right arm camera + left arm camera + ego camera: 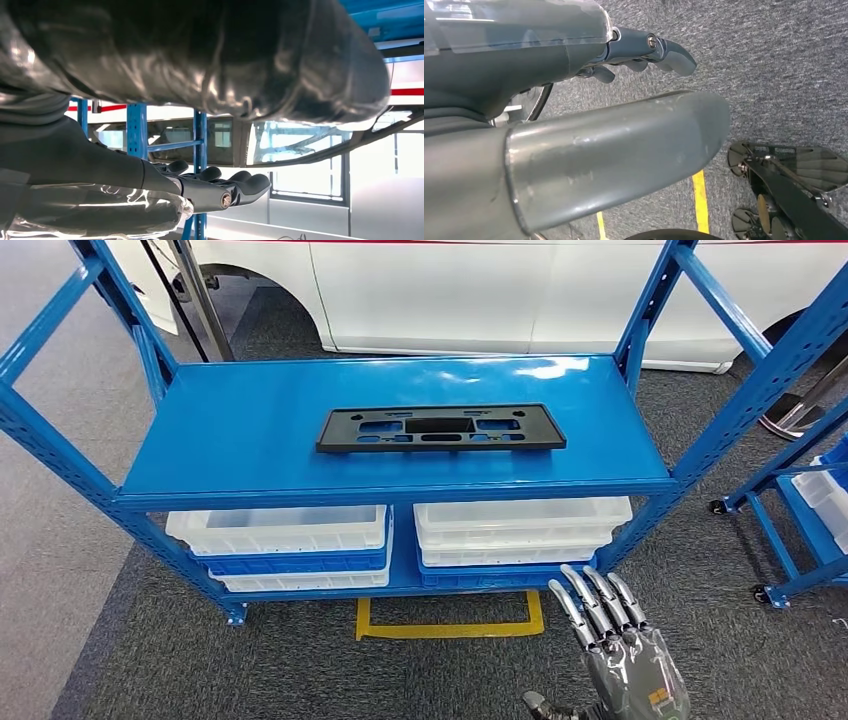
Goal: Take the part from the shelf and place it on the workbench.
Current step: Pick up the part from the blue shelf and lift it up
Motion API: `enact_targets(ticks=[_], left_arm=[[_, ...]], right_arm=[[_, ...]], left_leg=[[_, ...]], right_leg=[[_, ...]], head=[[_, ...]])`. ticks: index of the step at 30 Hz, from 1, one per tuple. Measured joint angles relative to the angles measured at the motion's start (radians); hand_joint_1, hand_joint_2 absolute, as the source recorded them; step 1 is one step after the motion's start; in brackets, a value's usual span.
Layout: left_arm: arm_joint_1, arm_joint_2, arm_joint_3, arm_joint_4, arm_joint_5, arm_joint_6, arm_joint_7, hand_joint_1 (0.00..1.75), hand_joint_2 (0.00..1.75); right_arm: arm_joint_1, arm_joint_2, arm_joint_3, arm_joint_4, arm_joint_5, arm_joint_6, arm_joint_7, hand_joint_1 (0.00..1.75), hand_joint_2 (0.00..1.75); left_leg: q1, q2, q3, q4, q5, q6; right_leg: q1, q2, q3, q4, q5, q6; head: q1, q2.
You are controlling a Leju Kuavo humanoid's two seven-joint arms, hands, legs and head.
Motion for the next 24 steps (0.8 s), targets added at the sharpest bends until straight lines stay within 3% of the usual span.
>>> enact_targets(ticks=[11,12,15,16,18,19,21,24], left_arm=[[0.000,0.002,-0.001,0.000,-0.003,-0.001,-0.004,0.00,0.00],[0.000,0.002,-0.001,0.000,-0.003,-0.001,-0.005,0.00,0.00],[0.004,0.002,-0.005,0.000,-0.007,-0.001,-0.007,0.00,0.00],[0.005,0.002,-0.006,0.000,-0.009,-0.001,-0.008,0.00,0.00],[0.006,0.003,-0.007,0.000,-0.009,-0.001,-0.009,0.00,0.00],[0.006,0.004,-0.008,0.000,-0.010,-0.001,-0.009,0.00,0.00],[0.006,0.006,-0.009,0.000,-0.011,-0.001,-0.010,0.00,0.00],[0.006,0.005,-0.010,0.000,-0.013,0.000,-0.010,0.00,0.00]], right_arm=[[-0.002,0.001,0.002,0.004,0.000,-0.012,0.000,0.00,0.00],[-0.003,0.001,0.001,0.004,0.000,-0.015,0.000,0.00,0.00],[-0.006,0.000,-0.001,0.008,0.002,-0.023,0.004,0.00,0.00],[-0.006,0.000,-0.002,0.010,0.003,-0.025,0.005,0.00,0.00],[-0.006,0.000,-0.005,0.010,0.003,-0.027,0.005,0.00,0.00],[-0.005,0.000,-0.007,0.010,0.003,-0.028,0.006,0.00,0.00],[-0.003,0.000,-0.012,0.010,0.005,-0.032,0.006,0.00,0.00],[0.000,0.000,-0.017,0.009,0.006,-0.034,0.006,0.00,0.00]], left_leg=[[-0.003,-0.001,-0.003,0.004,-0.001,0.007],[0.001,0.003,0.003,-0.007,0.005,0.015],[0.014,0.016,0.021,-0.040,0.018,0.030],[0.017,0.017,0.024,-0.038,0.014,0.026],[0.023,0.017,0.030,-0.030,0.002,0.011],[0.023,0.017,0.030,-0.023,-0.005,0.002],[0.021,0.016,0.029,-0.017,-0.015,-0.014],[0.023,0.017,0.034,-0.015,-0.024,-0.029]], right_leg=[[-0.005,0.001,0.000,-0.004,0.003,0.007],[-0.004,-0.005,-0.011,0.018,-0.013,0.011],[-0.011,-0.025,-0.116,0.214,-0.088,0.028],[-0.016,-0.027,-0.129,0.230,-0.076,0.033],[-0.023,-0.033,-0.079,0.116,-0.005,0.041],[-0.022,-0.034,-0.053,0.061,0.016,0.041],[-0.016,-0.032,-0.033,0.015,0.018,0.029],[-0.012,-0.029,-0.033,0.017,0.010,0.000]], head=[[0.000,0.000],[0.001,0.000],[0.002,0.000],[0.002,0.000],[0.002,0.000],[0.003,0.000],[0.004,0.000],[0.004,0.000]])
